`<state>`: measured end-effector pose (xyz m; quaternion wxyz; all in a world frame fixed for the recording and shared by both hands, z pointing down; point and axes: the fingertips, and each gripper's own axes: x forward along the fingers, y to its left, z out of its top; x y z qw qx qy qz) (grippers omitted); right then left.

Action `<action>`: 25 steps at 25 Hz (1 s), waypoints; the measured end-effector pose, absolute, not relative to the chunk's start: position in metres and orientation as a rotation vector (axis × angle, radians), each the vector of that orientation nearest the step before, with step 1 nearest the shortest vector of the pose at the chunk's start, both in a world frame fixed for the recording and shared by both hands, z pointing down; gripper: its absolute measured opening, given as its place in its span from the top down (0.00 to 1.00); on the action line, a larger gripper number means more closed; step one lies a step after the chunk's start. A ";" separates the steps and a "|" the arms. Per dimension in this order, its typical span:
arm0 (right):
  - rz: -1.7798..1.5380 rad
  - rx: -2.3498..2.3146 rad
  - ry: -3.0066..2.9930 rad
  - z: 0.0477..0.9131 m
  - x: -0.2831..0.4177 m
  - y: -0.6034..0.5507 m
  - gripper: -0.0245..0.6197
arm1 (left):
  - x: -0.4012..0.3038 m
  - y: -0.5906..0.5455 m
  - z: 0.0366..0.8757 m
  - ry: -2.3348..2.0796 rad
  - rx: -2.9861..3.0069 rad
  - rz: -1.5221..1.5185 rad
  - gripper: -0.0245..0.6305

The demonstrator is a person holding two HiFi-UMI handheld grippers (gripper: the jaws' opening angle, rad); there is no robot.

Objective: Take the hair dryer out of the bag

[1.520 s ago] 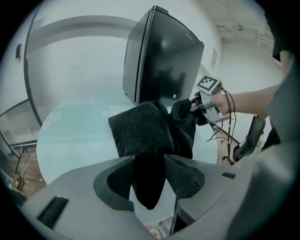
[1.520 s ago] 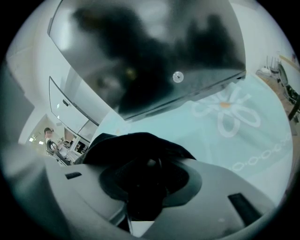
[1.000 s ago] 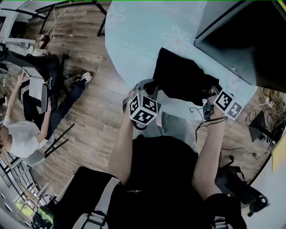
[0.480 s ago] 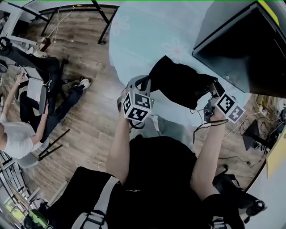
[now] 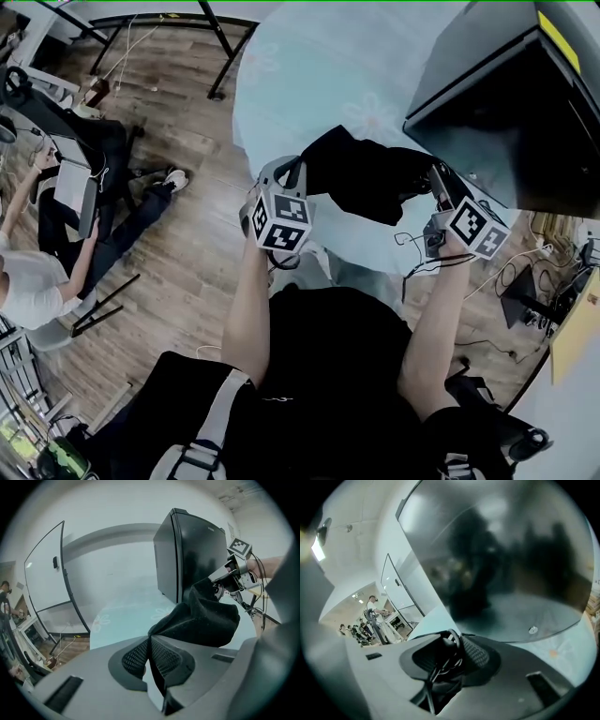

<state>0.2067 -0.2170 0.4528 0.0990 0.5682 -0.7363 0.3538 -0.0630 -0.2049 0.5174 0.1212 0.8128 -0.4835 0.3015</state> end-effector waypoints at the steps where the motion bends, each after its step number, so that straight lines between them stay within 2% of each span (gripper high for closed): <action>1: 1.047 1.683 -2.181 0.451 0.207 -0.218 0.75 | -0.067 -0.206 0.518 -1.422 2.362 0.877 0.93; 16: 1.173 1.744 -2.358 0.421 0.222 -0.217 0.75 | -0.081 -0.219 0.527 -1.468 2.308 0.874 0.93; 25: 1.093 1.679 -2.446 0.402 0.212 -0.214 0.75 | -0.021 -0.205 0.537 -1.317 2.427 0.929 0.93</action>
